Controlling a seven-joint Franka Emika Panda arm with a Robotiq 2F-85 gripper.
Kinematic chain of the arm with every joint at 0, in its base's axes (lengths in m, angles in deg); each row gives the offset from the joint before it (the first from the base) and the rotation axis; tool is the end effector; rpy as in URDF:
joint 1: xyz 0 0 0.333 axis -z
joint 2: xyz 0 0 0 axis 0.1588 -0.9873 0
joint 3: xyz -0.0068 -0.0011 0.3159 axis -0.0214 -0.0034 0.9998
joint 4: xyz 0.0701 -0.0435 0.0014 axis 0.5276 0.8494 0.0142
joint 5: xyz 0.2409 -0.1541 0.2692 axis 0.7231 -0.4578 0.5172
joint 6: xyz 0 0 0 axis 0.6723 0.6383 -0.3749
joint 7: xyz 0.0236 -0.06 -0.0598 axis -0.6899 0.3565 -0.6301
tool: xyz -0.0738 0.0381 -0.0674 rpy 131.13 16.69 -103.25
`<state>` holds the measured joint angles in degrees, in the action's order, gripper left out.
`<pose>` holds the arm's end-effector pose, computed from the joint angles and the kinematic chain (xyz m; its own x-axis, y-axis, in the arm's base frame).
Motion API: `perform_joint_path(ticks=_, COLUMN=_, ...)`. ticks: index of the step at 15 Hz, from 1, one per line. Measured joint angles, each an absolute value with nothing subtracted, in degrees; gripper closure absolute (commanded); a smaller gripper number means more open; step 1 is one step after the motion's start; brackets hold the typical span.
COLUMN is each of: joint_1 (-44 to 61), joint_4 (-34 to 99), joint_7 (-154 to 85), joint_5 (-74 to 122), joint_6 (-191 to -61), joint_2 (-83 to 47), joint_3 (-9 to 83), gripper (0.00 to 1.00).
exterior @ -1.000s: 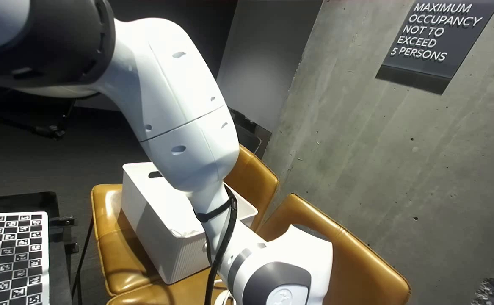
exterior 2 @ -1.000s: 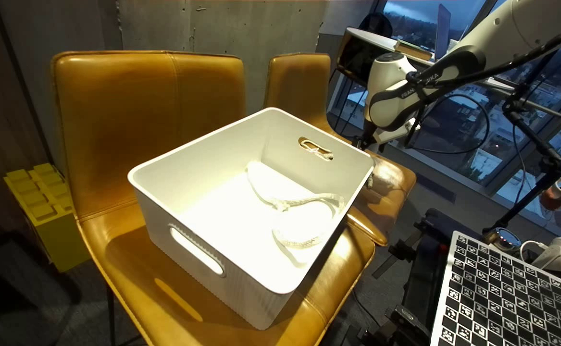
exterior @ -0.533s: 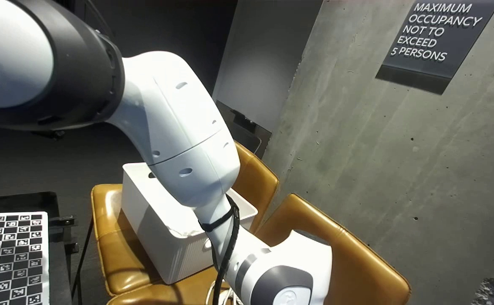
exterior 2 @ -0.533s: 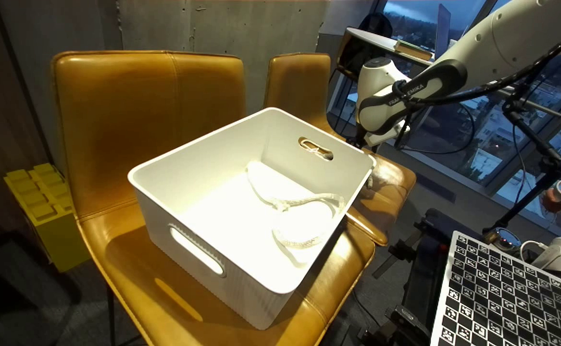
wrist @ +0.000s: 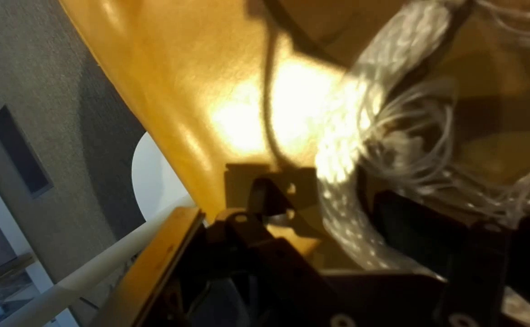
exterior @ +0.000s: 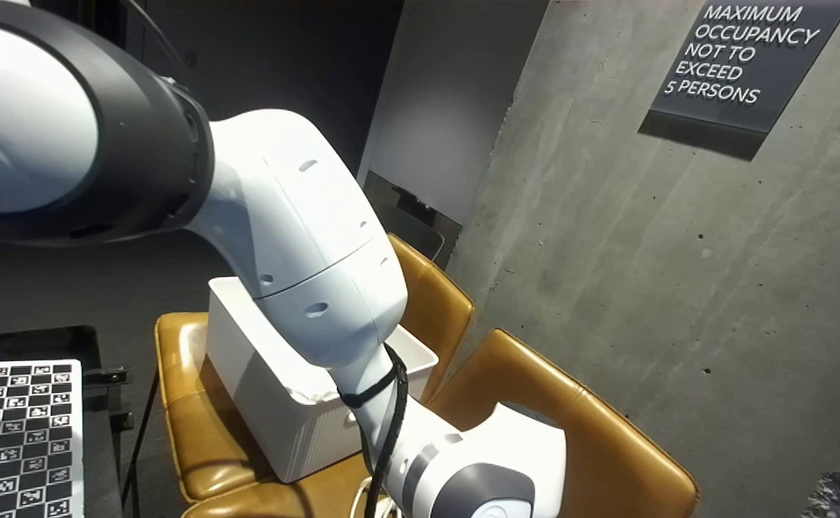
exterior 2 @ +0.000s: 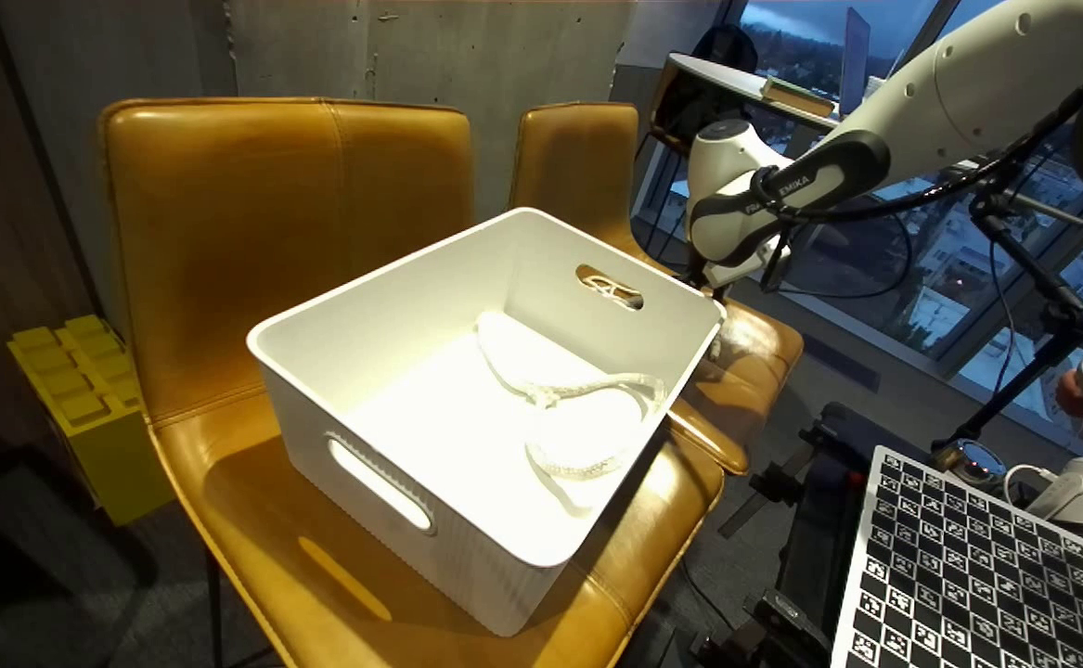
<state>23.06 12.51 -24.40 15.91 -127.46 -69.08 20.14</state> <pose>0.6313 -0.3629 0.0560 0.8747 -0.4840 0.0247 -0.4417 -0.7752 0.4517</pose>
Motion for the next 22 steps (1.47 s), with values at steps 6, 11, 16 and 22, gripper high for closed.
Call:
perform_joint_path(ticks=6, joint_1=22.5, joint_4=12.2, joint_7=-23.5, joint_5=15.9, joint_6=-125.7, joint_2=-68.7, joint_3=18.7, gripper=1.0)
perform_joint_path(ticks=11, joint_1=17.2, joint_4=13.7, joint_7=-20.0, joint_5=15.9, joint_6=-125.0, joint_2=-64.9, joint_3=18.5, gripper=0.98)
perform_joint_path(ticks=16, joint_1=9.8, joint_4=16.9, joint_7=-18.4, joint_5=15.9, joint_6=-124.8, joint_2=-54.9, joint_3=19.0, gripper=0.98)
perform_joint_path(ticks=22, joint_1=4.0, joint_4=17.2, joint_7=-16.8, joint_5=15.4, joint_6=-120.0, joint_2=-42.8, joint_3=21.1, gripper=0.98)
